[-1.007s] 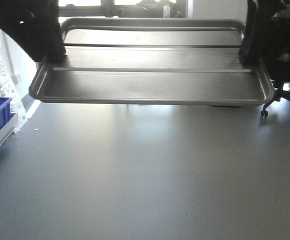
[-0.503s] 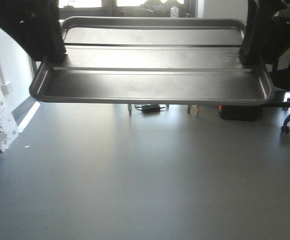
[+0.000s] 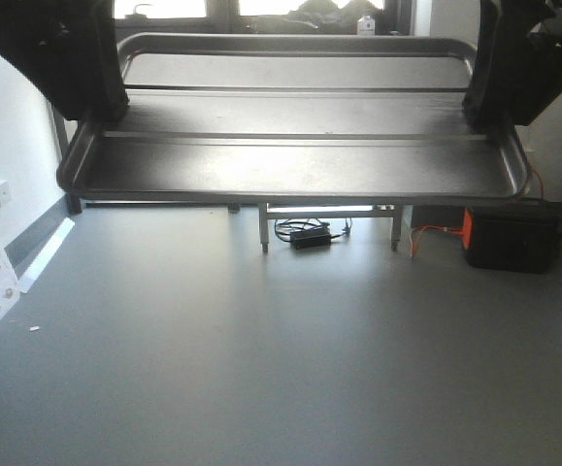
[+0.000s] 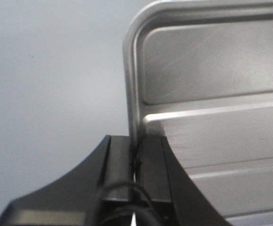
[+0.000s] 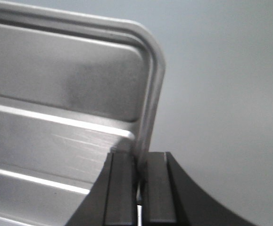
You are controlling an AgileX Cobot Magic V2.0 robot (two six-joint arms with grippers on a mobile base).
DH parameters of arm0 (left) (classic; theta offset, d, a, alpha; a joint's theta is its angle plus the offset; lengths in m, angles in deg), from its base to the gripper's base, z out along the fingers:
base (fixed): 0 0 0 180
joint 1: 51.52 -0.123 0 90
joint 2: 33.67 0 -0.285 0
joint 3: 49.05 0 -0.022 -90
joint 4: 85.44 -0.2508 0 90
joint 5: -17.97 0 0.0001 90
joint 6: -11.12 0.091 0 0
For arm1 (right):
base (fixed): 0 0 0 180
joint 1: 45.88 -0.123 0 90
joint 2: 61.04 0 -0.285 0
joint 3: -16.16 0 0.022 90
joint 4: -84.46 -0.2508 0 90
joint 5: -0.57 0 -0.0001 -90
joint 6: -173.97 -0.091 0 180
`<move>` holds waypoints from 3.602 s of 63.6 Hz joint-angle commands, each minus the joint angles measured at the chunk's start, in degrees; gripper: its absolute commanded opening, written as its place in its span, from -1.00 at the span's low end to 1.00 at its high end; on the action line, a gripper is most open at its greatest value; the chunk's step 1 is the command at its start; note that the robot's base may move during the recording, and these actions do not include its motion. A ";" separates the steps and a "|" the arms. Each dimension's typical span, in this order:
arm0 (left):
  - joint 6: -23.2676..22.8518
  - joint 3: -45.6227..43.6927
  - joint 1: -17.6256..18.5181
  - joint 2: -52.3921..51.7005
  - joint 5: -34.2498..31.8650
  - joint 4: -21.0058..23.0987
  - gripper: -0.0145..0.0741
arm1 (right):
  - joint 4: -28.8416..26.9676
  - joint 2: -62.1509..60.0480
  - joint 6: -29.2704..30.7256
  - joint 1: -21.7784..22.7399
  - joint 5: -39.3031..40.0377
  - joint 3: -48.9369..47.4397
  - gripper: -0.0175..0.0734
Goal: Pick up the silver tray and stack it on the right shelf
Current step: 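Hold the tray level with both grippers while the base drives to another shelf, then position the held tray above the larger silver tray on the shelf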
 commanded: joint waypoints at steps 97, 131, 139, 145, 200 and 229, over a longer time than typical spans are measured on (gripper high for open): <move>1.36 -1.82 0.84 -2.13 -1.55 1.23 -0.88 | 0.83 -1.81 1.14 -0.06 5.07 -2.48 -0.49; 1.36 -1.82 0.84 -2.13 -1.64 1.46 -0.88 | 0.83 -1.81 1.14 -0.06 5.07 -2.48 -0.49; 1.36 -1.82 0.84 -2.13 -1.64 1.46 -0.88 | 0.83 -1.81 1.14 -0.06 5.07 -2.48 -0.49; 1.36 -1.82 0.84 -2.13 -1.64 1.46 -0.88 | 0.83 -1.81 1.14 -0.06 5.07 -2.48 -0.49; 1.36 -1.82 0.84 -2.13 -1.64 1.46 -0.88 | 0.83 -1.81 1.14 -0.06 5.07 -2.48 -0.49; 1.36 -1.82 0.84 -2.13 -1.64 1.46 -0.88 | 0.83 -1.81 1.14 -0.06 5.07 -2.48 -0.49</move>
